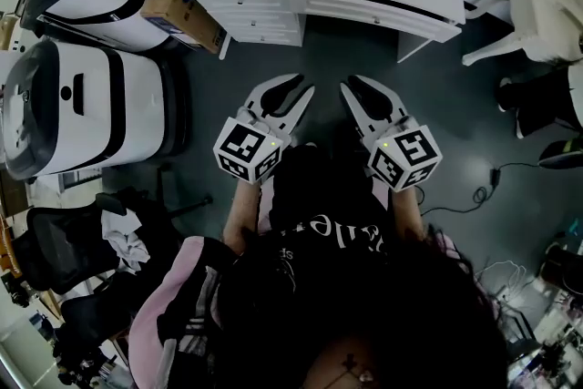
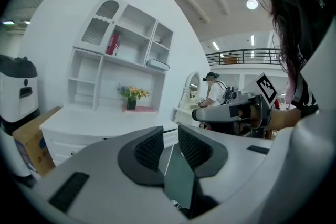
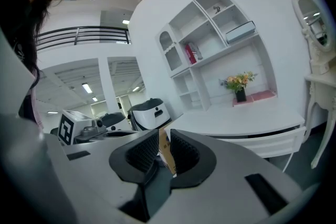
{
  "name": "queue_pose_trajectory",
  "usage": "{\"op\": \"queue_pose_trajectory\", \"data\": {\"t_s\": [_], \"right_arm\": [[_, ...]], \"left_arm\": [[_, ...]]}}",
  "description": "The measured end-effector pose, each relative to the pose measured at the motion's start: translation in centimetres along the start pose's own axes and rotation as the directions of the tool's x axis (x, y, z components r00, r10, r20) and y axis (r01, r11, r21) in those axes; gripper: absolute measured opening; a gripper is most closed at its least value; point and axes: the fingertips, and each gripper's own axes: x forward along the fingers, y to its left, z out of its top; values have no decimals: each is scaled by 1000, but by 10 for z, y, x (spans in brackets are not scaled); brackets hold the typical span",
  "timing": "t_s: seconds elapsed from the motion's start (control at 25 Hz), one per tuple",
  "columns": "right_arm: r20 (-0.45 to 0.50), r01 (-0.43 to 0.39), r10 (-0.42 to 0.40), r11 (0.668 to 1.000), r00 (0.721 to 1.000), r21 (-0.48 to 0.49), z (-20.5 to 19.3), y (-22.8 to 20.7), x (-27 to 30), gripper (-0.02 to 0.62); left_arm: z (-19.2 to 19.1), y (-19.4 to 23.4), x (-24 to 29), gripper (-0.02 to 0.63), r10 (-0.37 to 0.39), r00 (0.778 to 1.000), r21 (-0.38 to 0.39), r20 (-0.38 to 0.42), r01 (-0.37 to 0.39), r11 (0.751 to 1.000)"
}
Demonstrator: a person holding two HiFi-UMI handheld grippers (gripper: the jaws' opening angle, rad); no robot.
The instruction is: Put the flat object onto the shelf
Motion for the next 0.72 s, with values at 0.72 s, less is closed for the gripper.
{"op": "queue_pose_trajectory", "data": {"t_s": [0.72], "right_arm": [[-27, 46, -48, 997, 998, -56, -25, 36, -29, 69]], "left_arm": [[-5, -43, -27, 98, -105, 994, 41, 31, 103, 994]]}}
